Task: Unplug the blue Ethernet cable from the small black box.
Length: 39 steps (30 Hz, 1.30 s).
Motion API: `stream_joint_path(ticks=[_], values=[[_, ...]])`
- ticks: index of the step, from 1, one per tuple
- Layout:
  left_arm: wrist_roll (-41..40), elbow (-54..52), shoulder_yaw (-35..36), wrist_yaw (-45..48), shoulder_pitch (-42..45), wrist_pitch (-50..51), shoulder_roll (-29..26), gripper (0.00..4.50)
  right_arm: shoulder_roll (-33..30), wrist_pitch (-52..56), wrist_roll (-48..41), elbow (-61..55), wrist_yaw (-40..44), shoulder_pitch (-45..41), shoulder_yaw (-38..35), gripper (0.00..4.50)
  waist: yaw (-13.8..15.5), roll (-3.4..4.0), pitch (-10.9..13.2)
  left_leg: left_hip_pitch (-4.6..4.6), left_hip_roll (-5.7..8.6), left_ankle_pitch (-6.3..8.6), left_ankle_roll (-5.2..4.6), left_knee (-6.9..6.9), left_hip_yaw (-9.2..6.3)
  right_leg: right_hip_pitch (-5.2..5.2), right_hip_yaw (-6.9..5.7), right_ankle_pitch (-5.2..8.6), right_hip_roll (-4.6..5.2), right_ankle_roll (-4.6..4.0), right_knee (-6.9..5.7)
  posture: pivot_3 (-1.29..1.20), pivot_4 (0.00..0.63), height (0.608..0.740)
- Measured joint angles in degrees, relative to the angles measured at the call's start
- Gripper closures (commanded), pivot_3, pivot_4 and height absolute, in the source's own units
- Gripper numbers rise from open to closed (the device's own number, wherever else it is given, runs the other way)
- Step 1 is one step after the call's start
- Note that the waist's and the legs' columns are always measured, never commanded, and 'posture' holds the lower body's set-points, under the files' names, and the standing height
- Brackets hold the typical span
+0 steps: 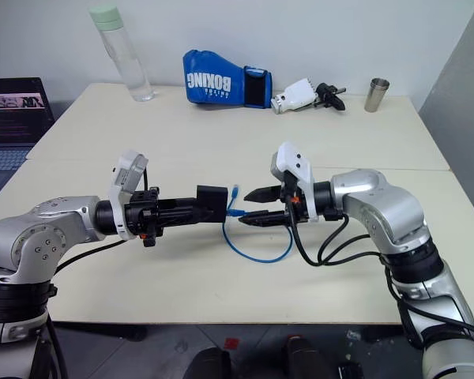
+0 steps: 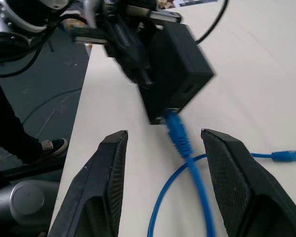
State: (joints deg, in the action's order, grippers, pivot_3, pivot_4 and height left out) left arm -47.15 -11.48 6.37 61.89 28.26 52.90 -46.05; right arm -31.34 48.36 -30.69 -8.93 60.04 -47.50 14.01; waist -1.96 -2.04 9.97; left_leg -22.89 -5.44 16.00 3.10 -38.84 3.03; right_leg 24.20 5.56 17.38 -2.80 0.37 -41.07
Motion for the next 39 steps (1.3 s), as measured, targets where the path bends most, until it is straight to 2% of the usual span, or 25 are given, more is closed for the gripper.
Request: stream_joint_path(ticks=[11, 20, 33, 37, 38, 39], values=[[1.1, -2.6, -1.5, 0.3, 0.0, -2.1, -1.0, 3.72, 2.7, 3.8, 0.2, 7.1, 4.2, -4.6, 3.1, 2.0, 0.0, 0.01, 0.0, -0.03, -0.01, 0.0, 0.0, 0.02, 0.0, 0.03, -0.01, 0.0, -0.01, 0.0, 0.02, 0.0, 0.15, 0.74], [1.0, -2.9, -1.5, 1.0, 0.0, -2.3, -1.2, 3.72, 3.4, 3.7, 0.4, 9.3, 8.7, -6.7, 5.4, 2.0, 0.0, 0.01, 0.0, -0.04, -0.02, 0.0, 0.0, 0.03, -0.01, 0.05, -0.03, 0.0, -0.01, 0.0, 0.02, 0.0, 0.15, 0.74], [1.1, -3.8, -1.5, 1.3, -0.3, -2.6, -1.5, 3.72, 4.5, 2.0, 3.0, 13.2, 10.9, -8.1, 6.9, 2.0, 0.0, 0.01, 0.0, -0.03, -0.02, 0.0, 0.0, 0.03, 0.01, 0.06, -0.02, 0.0, -0.01, 0.0, 0.02, 0.0, 0.15, 0.74], [1.1, -3.8, -1.5, 1.3, -0.4, -3.2, -1.7, 3.72, 4.6, 1.2, 3.6, 14.0, 11.5, -8.4, 7.1, 2.67, 0.0, 0.01, 0.0, -0.04, -0.02, 0.0, 0.0, 0.03, 0.0, 0.06, -0.02, 0.0, -0.01, 0.0, 0.02, 0.0, 0.15, 0.74], [1.2, -3.8, -1.5, 1.4, -0.4, -3.3, -2.0, 3.72, 4.6, 0.9, 3.7, 14.2, 11.7, -8.4, 7.1, 3.01, 0.0, 0.01, 0.0, -0.04, -0.02, 0.0, 0.0, 0.03, 0.01, 0.06, -0.02, 0.0, -0.01, 0.0, 0.03, 0.0, 0.15, 0.74], [1.2, -3.9, -1.5, 1.4, -0.4, -3.3, -2.0, 3.72, 4.6, 0.9, 3.8, 14.3, 12.0, -8.4, 7.1, 3.16, 0.0, 0.01, 0.0, -0.04, -0.02, 0.0, 0.0, 0.03, 0.01, 0.06, -0.02, 0.0, -0.01, 0.0, 0.02, 0.0, 0.15, 0.74]])
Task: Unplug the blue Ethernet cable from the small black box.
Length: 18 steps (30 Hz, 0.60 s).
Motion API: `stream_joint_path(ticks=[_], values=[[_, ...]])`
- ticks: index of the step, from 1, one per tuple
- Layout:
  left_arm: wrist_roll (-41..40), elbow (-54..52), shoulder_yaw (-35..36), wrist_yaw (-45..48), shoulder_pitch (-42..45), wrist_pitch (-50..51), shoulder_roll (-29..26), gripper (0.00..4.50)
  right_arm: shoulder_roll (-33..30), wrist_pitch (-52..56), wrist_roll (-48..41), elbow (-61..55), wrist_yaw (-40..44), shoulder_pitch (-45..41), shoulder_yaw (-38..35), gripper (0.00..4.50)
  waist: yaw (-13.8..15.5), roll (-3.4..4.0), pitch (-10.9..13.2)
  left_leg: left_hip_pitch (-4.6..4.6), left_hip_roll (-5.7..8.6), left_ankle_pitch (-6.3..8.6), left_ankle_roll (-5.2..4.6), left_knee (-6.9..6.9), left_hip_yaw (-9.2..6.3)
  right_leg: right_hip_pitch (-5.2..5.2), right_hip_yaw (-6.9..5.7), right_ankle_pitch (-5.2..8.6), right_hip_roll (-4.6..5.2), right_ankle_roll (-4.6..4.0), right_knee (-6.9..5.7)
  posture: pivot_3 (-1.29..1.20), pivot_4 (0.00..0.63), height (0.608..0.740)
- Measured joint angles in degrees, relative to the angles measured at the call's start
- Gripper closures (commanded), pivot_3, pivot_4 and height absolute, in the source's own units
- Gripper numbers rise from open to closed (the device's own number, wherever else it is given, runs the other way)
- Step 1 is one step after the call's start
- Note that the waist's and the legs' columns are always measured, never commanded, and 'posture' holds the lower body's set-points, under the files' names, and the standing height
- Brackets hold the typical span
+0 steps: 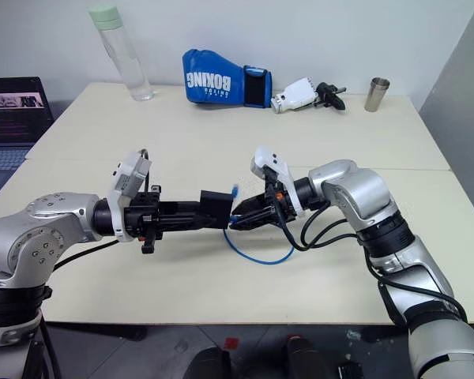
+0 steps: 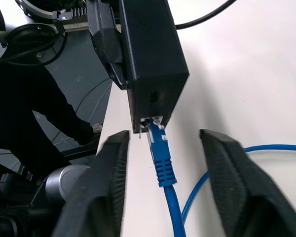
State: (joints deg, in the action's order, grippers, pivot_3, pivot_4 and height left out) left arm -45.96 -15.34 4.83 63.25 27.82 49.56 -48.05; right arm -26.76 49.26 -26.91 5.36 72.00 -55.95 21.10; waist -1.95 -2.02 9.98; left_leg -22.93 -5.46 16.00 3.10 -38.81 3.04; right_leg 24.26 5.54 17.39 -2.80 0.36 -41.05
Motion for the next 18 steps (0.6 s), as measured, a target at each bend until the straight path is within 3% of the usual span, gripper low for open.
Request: stream_joint_path(ticks=[6, 18], values=[[0.3, -0.1, 0.0, 0.4, -0.1, -0.7, -0.9, 3.72, 0.0, -0.1, 0.5, 0.1, 1.9, -0.6, 0.3, 4.49, 0.0, 0.0, 0.0, 0.0, 0.0, 0.0, 0.0, 0.01, 0.0, 0.01, 0.0, 0.0, 0.0, 0.0, 0.0, 0.0, 0.15, 0.74], [1.0, -1.0, -0.3, 1.4, -1.0, -1.8, -1.2, 3.72, 0.0, 0.0, 1.1, 0.8, 4.0, -0.9, 1.0, 4.49, 0.0, 0.01, 0.0, 0.0, 0.0, 0.0, 0.0, 0.0, 0.0, 0.01, 0.0, 0.0, 0.0, 0.0, 0.0, 0.0, 0.15, 0.74]])
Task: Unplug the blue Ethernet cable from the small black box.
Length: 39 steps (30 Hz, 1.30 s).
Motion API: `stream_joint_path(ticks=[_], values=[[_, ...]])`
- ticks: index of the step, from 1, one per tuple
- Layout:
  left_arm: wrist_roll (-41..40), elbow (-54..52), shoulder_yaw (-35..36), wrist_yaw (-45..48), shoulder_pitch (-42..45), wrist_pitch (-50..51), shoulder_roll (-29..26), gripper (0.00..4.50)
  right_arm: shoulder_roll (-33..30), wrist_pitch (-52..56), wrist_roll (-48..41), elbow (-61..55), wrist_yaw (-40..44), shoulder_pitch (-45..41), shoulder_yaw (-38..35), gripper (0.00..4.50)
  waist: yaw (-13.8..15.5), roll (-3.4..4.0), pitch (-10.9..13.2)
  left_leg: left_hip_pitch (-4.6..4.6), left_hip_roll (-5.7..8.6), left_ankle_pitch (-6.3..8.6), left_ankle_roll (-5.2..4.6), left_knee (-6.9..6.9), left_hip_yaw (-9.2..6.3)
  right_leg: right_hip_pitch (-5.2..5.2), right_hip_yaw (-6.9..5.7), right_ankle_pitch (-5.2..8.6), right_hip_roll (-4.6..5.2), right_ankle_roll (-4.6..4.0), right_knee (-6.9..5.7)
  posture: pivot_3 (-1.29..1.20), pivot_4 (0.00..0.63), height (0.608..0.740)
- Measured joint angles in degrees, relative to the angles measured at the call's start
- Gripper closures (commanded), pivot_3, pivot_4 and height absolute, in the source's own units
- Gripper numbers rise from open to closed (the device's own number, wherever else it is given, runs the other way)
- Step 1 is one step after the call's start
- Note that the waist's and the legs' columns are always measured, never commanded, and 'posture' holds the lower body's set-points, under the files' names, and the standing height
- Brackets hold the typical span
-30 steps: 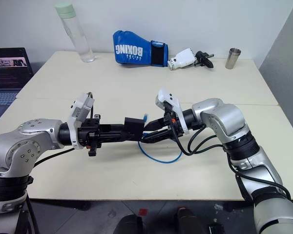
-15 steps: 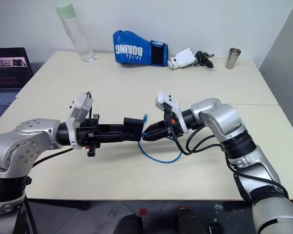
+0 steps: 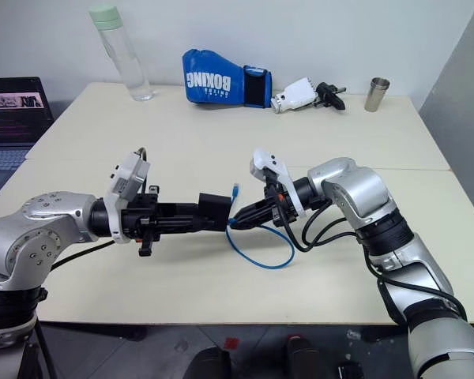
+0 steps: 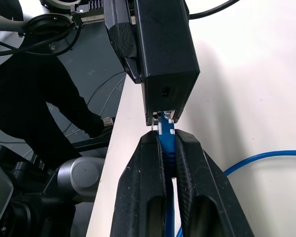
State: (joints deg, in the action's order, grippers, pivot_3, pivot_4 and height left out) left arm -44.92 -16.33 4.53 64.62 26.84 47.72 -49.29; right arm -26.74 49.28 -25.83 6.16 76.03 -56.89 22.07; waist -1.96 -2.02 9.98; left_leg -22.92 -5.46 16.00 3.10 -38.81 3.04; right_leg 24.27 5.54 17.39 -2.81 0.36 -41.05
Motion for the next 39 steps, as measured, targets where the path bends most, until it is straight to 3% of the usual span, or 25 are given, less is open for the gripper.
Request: stream_joint_path(ticks=[4, 6, 10, 39], values=[[0.1, 0.0, -0.1, 0.0, -0.3, -0.5, 0.0, 3.72, 0.0, 0.0, 0.1, 0.2, 0.1, 0.0, 0.1, 4.49, 0.0, 0.0, 0.0, 0.0, 0.0, 0.0, 0.0, 0.0, 0.0, 0.0, 0.0, 0.0, 0.0, 0.0, 0.0, 0.0, 0.15, 0.74], [0.1, 0.0, -0.1, 0.0, -0.3, -0.6, 0.0, 3.72, 0.0, 0.0, 0.1, 0.2, 0.2, 0.0, 0.1, 3.78, 0.0, 0.0, 0.0, 0.0, 0.0, 0.0, 0.0, 0.0, 0.0, 0.0, 0.0, 0.0, 0.0, 0.0, 0.0, 0.0, 0.15, 0.74], [0.1, 0.0, -0.3, 0.6, -0.4, -0.6, 0.0, 3.72, -0.5, 0.1, 0.2, 0.2, 0.1, 0.0, 0.1, 2.99, 0.0, 0.0, 0.0, 0.0, 0.0, 0.0, 0.0, 0.0, 0.01, 0.0, 0.0, 0.0, 0.0, 0.0, 0.0, 0.0, 0.15, 0.74], [1.1, 0.1, -0.4, 1.1, -1.3, -0.8, 0.0, 3.72, 1.0, 3.4, 0.3, 1.0, -0.6, -1.6, 0.7, 2.92, 0.0, 0.01, 0.0, -0.01, 0.0, 0.0, 0.0, 0.01, 0.01, 0.02, 0.0, 0.01, 0.0, -0.01, 0.01, 0.0, 0.15, 0.74]])
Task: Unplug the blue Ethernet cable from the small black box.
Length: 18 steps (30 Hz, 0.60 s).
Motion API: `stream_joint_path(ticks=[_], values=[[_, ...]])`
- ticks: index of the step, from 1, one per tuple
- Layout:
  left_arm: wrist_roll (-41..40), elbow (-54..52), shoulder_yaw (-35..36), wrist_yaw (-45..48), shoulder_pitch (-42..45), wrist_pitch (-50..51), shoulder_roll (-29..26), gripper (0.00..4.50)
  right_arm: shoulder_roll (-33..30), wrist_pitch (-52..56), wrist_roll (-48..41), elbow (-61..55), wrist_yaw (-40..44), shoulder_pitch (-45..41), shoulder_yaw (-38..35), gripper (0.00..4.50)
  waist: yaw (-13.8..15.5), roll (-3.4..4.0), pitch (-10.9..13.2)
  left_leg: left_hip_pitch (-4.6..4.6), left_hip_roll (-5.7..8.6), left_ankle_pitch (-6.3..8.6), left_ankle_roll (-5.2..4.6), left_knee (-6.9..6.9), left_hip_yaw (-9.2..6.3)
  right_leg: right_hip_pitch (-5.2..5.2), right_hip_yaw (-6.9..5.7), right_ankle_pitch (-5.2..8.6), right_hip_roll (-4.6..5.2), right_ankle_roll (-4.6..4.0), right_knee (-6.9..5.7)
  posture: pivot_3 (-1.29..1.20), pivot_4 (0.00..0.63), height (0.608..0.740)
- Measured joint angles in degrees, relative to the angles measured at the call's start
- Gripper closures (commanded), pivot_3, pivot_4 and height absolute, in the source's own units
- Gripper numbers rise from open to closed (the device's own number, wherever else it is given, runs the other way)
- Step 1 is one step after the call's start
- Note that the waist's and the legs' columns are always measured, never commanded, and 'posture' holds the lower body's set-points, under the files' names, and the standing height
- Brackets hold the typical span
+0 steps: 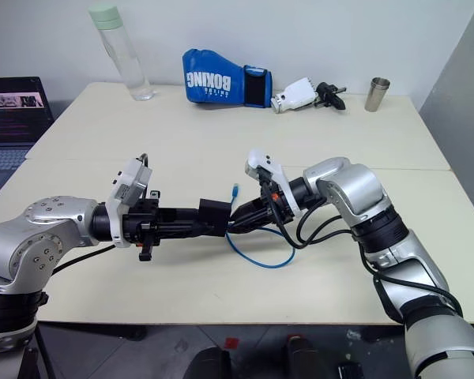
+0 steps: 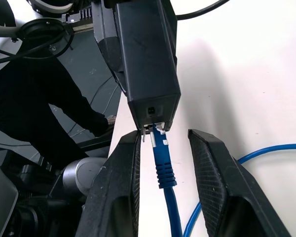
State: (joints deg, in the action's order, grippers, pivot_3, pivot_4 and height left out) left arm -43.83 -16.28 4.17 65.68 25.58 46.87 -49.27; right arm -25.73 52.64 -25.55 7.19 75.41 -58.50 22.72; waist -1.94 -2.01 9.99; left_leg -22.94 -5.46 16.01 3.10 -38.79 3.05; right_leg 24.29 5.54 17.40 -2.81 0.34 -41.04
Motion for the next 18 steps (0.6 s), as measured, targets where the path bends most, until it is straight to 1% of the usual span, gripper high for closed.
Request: stream_joint_path(ticks=[18], values=[[0.0, 0.0, 0.0, 0.0, 0.0, -0.1, 0.0, 3.72, 0.5, -0.7, 1.5, 1.1, 0.7, -0.7, 0.7, 2.92, 0.0, 0.0, 0.0, 0.0, 0.0, 0.0, 0.0, 0.01, 0.0, 0.01, 0.0, 0.0, 0.0, 0.0, 0.0, 0.0, 0.15, 0.74]])
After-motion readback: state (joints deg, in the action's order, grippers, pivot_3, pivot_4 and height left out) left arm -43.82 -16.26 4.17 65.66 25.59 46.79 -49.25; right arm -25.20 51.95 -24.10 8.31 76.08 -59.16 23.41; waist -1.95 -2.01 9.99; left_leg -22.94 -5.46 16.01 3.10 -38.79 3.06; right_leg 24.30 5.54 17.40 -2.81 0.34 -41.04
